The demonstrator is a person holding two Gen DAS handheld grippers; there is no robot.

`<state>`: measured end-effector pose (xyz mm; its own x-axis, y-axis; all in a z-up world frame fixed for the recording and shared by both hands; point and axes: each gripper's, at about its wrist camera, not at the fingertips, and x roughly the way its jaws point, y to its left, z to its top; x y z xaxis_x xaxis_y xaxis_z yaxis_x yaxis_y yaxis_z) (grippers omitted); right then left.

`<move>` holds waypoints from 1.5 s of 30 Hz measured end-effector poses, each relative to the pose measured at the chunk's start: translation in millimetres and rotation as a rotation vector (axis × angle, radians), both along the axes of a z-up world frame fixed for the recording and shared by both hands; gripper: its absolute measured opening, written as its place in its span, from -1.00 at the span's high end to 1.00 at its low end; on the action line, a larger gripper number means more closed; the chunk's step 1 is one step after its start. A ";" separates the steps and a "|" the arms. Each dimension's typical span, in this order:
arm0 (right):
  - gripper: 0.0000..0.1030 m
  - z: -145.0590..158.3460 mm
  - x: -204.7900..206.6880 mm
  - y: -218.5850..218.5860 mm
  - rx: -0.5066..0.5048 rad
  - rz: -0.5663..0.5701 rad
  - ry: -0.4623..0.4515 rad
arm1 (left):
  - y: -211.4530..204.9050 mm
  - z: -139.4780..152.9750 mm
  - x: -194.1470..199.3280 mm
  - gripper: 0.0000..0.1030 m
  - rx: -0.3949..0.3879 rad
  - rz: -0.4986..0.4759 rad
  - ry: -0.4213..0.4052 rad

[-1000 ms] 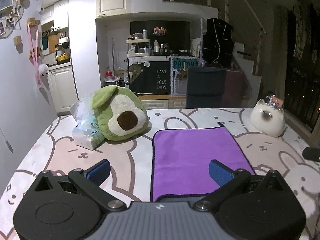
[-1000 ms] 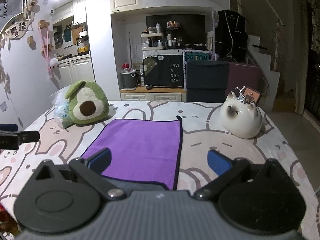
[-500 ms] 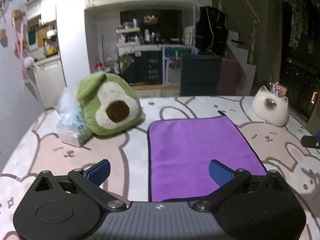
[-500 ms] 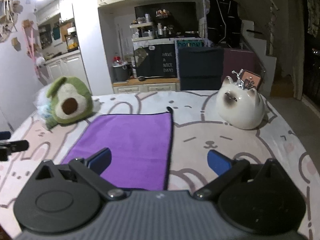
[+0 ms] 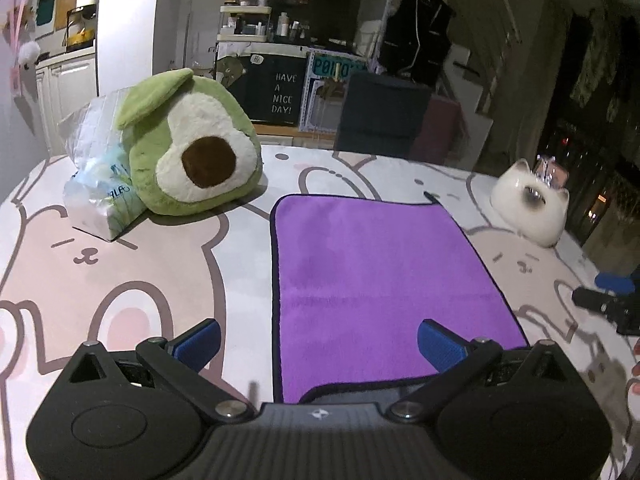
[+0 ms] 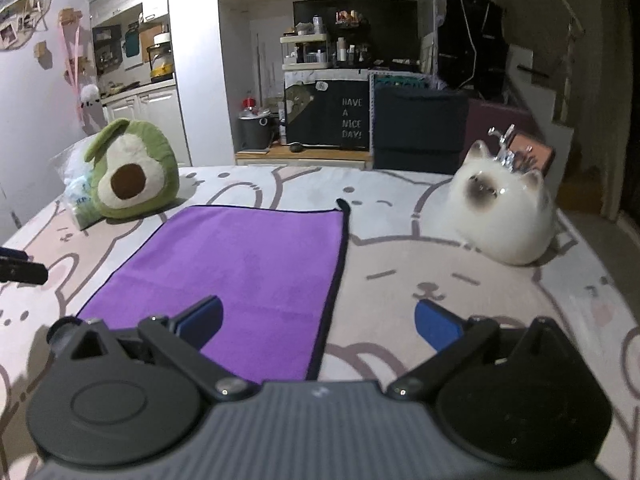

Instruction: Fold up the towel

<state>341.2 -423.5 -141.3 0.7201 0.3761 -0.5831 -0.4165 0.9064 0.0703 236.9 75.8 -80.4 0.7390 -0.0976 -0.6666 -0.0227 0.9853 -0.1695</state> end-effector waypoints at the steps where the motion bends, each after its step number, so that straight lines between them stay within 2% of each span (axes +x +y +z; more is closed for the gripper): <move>1: -0.99 -1.7 2.0 -0.6 0.004 0.000 0.004 | 2.6 -1.8 0.9 -1.00 -0.006 -0.005 -0.006; 5: -0.99 -9.0 7.2 -3.5 0.034 0.021 0.016 | 11.2 -10.0 4.3 -1.00 -0.053 -0.040 -0.012; 11: -0.99 -18.7 11.1 -3.0 0.049 0.127 0.081 | 24.6 -22.7 8.0 -1.00 -0.153 -0.034 0.031; 15: -0.99 -21.5 16.1 -4.9 0.092 0.163 0.158 | 28.4 -27.3 8.3 -1.00 -0.193 -0.056 0.063; 17: -0.91 -24.0 20.0 -4.8 0.097 0.161 0.212 | 28.9 -28.9 8.5 -0.98 -0.204 -0.088 0.080; 18: -0.78 -25.1 21.5 -4.6 0.097 0.166 0.232 | 29.0 -29.6 8.4 -0.96 -0.204 -0.097 0.088; 19: -0.61 -25.9 22.2 -4.3 0.099 0.177 0.248 | 29.1 -30.2 8.1 -0.90 -0.203 -0.104 0.095; 22: -0.26 -28.1 20.6 -1.4 0.096 0.190 0.274 | 29.5 -32.8 10.3 -0.69 -0.216 -0.116 0.126; 25: -0.04 -28.9 22.8 -0.6 0.097 0.184 0.300 | 28.2 -34.7 11.3 -0.45 -0.217 -0.123 0.144; 28: -0.02 -31.6 24.9 0.1 0.095 0.189 0.322 | 27.9 -36.1 12.1 -0.19 -0.211 -0.129 0.159; 30: -0.01 -33.6 24.3 0.8 0.090 0.200 0.334 | 27.2 -38.4 13.4 -0.10 -0.197 -0.134 0.178; 34: 0.03 -38.7 22.8 6.5 0.062 0.228 0.368 | 27.0 -44.1 13.8 0.01 -0.173 -0.146 0.214; 39: 0.14 -45.2 20.7 12.2 0.013 0.251 0.394 | 28.3 -47.8 13.0 0.03 -0.154 -0.155 0.243; 45: 0.33 -46.1 19.0 12.4 0.003 0.265 0.401 | 28.9 -50.3 11.7 0.30 -0.145 -0.170 0.261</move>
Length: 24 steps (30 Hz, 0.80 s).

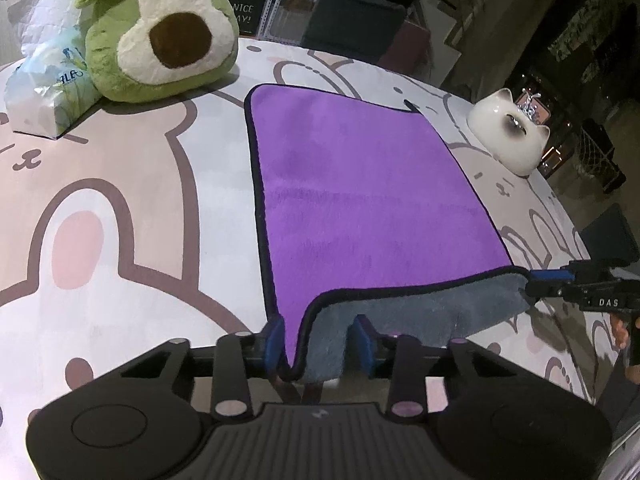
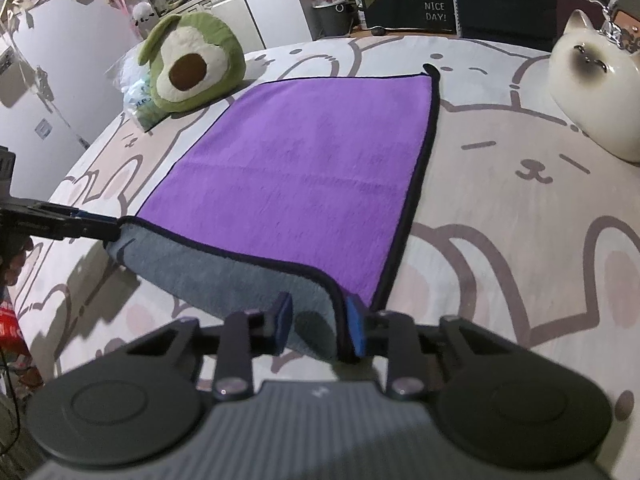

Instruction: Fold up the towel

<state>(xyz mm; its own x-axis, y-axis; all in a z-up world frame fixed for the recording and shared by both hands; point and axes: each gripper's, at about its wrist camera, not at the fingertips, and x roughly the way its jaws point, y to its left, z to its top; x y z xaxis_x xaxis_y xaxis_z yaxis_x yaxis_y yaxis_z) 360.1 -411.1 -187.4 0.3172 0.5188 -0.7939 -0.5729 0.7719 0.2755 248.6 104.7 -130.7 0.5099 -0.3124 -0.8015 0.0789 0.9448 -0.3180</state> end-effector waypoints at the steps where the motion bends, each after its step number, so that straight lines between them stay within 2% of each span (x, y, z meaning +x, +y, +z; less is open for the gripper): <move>1: 0.39 -0.1 -0.1 0.2 -0.002 0.001 0.000 | -0.6 -0.2 -0.1 0.35 0.005 -0.004 0.001; 4: 0.59 -0.9 -0.4 0.7 -0.010 0.007 0.012 | -2.5 -1.9 0.0 0.42 0.015 -0.018 0.013; 8: 0.70 -1.9 -1.7 1.9 -0.023 0.018 0.013 | -3.9 -4.9 -0.2 0.55 0.032 -0.032 0.031; 13: 0.84 -1.7 -3.3 3.0 -0.031 0.027 0.016 | -5.1 -4.5 -0.4 0.86 0.053 -0.029 0.026; 21: 0.88 -0.2 -2.6 0.7 -0.026 0.019 0.022 | -8.0 -2.7 -0.9 0.90 0.075 -0.033 0.016; 24: 0.88 1.5 -2.4 -0.6 -0.015 0.008 0.018 | -5.9 1.5 -0.9 0.90 0.062 -0.011 -0.002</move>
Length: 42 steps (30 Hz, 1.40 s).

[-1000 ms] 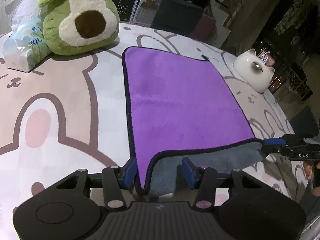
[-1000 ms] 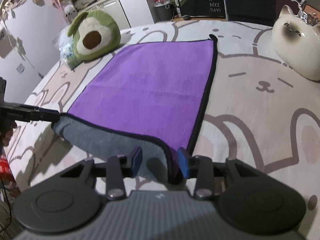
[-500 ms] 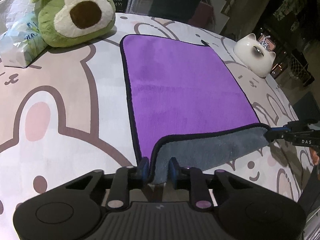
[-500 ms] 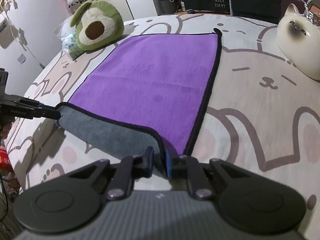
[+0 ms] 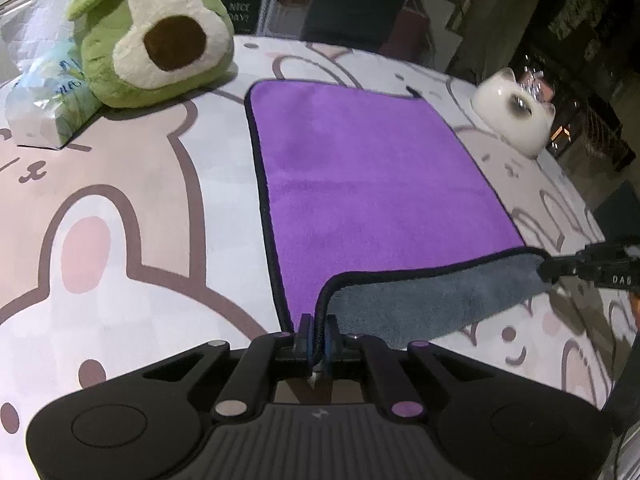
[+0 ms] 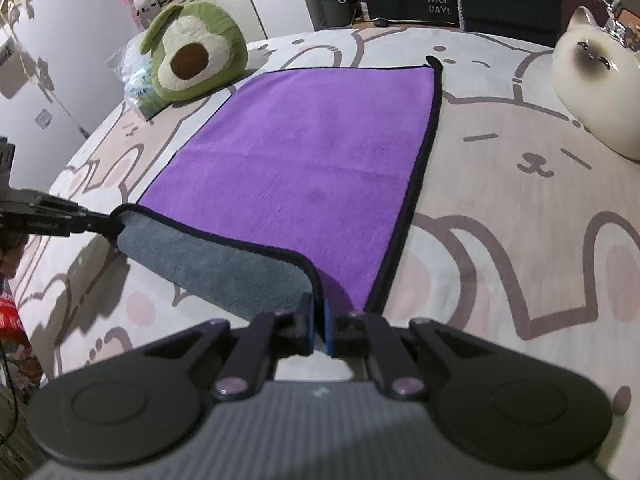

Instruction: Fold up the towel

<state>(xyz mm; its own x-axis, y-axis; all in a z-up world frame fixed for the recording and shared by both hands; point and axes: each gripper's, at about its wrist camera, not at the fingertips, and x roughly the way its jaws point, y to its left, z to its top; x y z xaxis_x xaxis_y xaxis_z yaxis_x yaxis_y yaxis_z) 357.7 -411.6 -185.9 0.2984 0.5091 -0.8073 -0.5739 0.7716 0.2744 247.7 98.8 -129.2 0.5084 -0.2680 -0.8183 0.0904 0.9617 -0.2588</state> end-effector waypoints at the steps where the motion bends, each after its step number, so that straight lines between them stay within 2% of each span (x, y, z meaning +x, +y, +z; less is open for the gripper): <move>1: 0.88 1.1 0.4 -1.2 0.006 -0.007 -0.005 | 0.8 2.5 -0.2 0.90 -0.006 0.007 -0.011; 13: 0.89 26.7 6.4 -8.2 0.090 -0.094 -0.129 | 3.0 37.3 3.6 0.90 -0.031 0.110 -0.195; 28: 0.89 60.9 32.7 0.9 0.201 -0.200 -0.280 | -1.2 71.0 29.9 0.90 0.020 0.130 -0.375; 38: 0.89 69.5 62.4 12.1 0.217 -0.260 -0.377 | -3.1 74.9 57.3 0.90 0.054 0.143 -0.438; 42: 0.89 66.9 76.8 16.3 0.227 -0.278 -0.387 | -1.2 72.9 70.8 0.90 0.056 0.146 -0.449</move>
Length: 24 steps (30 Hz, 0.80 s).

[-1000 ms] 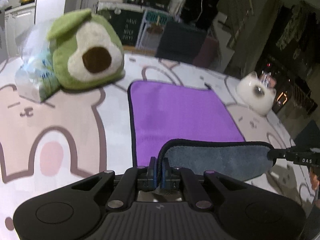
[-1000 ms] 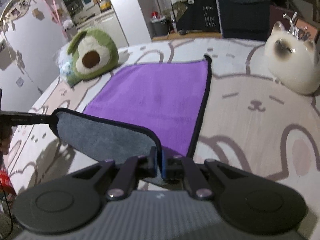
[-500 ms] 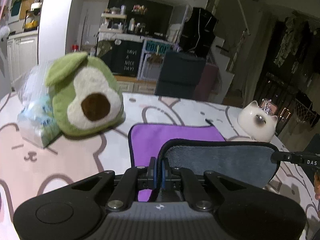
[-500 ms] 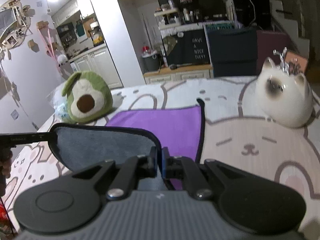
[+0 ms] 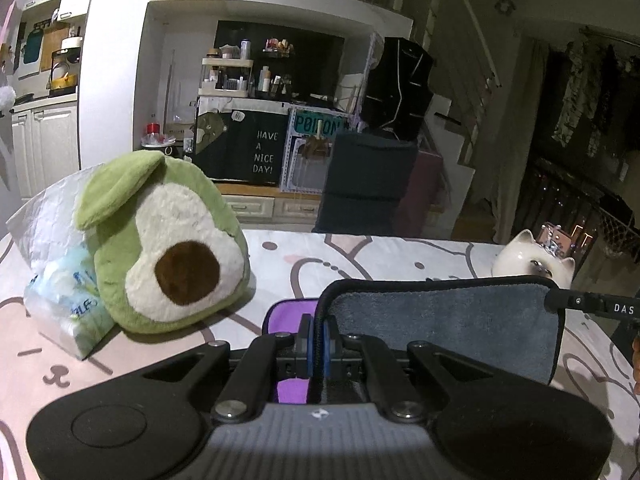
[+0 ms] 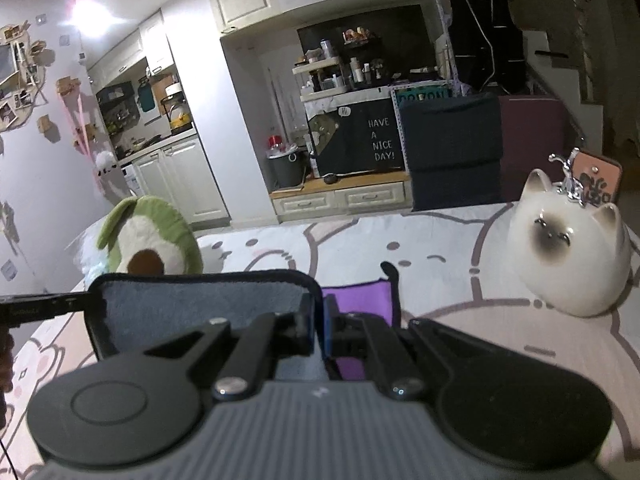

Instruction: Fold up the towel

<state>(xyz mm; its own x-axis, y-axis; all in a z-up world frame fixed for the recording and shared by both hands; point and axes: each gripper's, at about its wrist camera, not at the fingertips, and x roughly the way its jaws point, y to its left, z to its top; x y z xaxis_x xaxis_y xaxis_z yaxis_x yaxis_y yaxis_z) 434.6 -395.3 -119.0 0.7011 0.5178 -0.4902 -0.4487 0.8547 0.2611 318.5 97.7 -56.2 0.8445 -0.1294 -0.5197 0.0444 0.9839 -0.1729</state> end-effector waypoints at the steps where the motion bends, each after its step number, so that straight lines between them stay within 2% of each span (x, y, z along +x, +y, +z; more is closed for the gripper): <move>1: 0.89 -0.9 3.6 1.4 0.000 -0.003 -0.005 | 1.0 -0.4 4.2 0.90 -0.001 0.001 -0.003; 13: 0.89 -5.9 38.7 17.0 -0.004 -0.026 -0.034 | 12.7 -6.4 52.7 0.90 -0.035 0.008 -0.050; 24: 0.89 -13.9 73.9 25.3 -0.002 -0.045 -0.032 | 22.4 -19.7 102.5 0.90 -0.030 0.002 -0.003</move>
<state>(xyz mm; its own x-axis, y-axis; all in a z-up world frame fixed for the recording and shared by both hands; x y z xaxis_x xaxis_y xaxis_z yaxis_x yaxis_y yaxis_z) 508.5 -370.0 -132.9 0.7392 0.4845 -0.4677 -0.4180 0.8747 0.2455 421.0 120.1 -76.0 0.8462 -0.1427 -0.5134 0.0425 0.9785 -0.2019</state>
